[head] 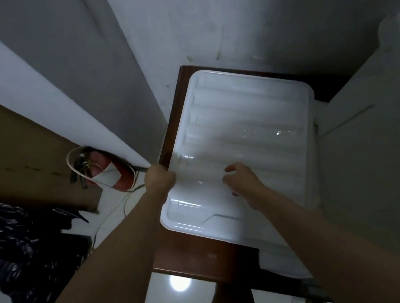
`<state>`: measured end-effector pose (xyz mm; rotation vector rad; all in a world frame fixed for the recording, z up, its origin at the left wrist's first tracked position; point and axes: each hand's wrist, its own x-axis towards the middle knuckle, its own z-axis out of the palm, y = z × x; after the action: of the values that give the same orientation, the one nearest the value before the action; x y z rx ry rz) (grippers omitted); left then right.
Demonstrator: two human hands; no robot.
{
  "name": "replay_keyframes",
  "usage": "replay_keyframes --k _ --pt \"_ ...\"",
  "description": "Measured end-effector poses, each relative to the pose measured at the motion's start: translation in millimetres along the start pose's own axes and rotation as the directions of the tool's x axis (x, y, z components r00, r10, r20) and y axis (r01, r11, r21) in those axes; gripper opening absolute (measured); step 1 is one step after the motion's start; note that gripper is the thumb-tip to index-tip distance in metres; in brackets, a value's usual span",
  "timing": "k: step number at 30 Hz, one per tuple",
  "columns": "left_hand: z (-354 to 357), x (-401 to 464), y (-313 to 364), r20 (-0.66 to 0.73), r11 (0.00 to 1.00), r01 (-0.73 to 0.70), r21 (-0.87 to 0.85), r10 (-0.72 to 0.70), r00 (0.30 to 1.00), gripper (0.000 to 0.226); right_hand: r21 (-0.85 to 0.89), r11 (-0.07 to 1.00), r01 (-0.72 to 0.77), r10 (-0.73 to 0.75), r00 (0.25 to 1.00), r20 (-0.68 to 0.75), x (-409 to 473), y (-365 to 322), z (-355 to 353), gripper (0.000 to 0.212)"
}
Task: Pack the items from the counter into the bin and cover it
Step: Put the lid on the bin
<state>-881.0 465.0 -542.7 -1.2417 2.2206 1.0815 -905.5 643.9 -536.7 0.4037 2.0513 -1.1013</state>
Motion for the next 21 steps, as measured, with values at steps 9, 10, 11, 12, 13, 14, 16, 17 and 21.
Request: replay_keyframes --k 9,10,11,12,13,14,16,17,21 --pt "-41.3 -25.0 19.8 0.12 0.964 -0.028 -0.266 0.062 0.991 0.03 -0.049 0.973 0.224 -0.225 0.974 -0.023 -30.4 -50.1 -1.1 0.025" --pt "-50.0 -34.0 29.3 0.147 0.963 -0.065 -0.261 0.106 0.984 0.03 -0.049 0.967 0.25 -0.252 0.967 -0.036 -38.3 -60.5 -3.2 0.024" --pt "-59.2 -44.2 39.5 0.185 0.964 -0.103 -0.245 0.151 0.971 0.029 -0.04 0.96 0.277 -0.279 0.959 -0.05 -46.1 -70.9 -5.9 0.023" --pt "-68.0 -54.7 50.3 0.231 0.966 -0.133 -0.223 0.185 0.955 0.028 -0.021 0.952 0.304 -0.305 0.95 -0.066 -54.3 -82.0 -9.1 0.021" --pt "-76.6 -65.6 61.5 0.279 0.966 -0.15 -0.208 0.206 0.938 0.028 0.003 0.944 0.33 -0.329 0.94 -0.088 -61.7 -92.4 -13.4 0.019" --pt "-84.7 -77.0 72.9 0.31 0.963 -0.166 -0.215 0.228 0.923 0.028 0.023 0.936 0.35 -0.346 0.932 -0.108 -68.8 -102.2 -18.9 0.017" --pt "-97.5 -101.2 94.0 0.329 0.944 -0.182 -0.277 0.271 0.905 0.027 0.029 0.929 0.37 -0.363 0.923 -0.127 -81.4 -117.8 -33.5 0.013" --pt "-101.3 -111.1 102.4 0.336 0.93 -0.169 -0.326 0.281 0.899 0.023 0.032 0.93 0.366 -0.359 0.924 -0.131 -88.2 -123.8 -42.2 0.012" --pt "-100.0 -142.8 123.0 0.374 0.891 -0.116 -0.44 0.299 0.878 0.017 0.067 0.948 0.311 -0.301 0.945 -0.128 -108.7 -129.5 -73.9 0.02"
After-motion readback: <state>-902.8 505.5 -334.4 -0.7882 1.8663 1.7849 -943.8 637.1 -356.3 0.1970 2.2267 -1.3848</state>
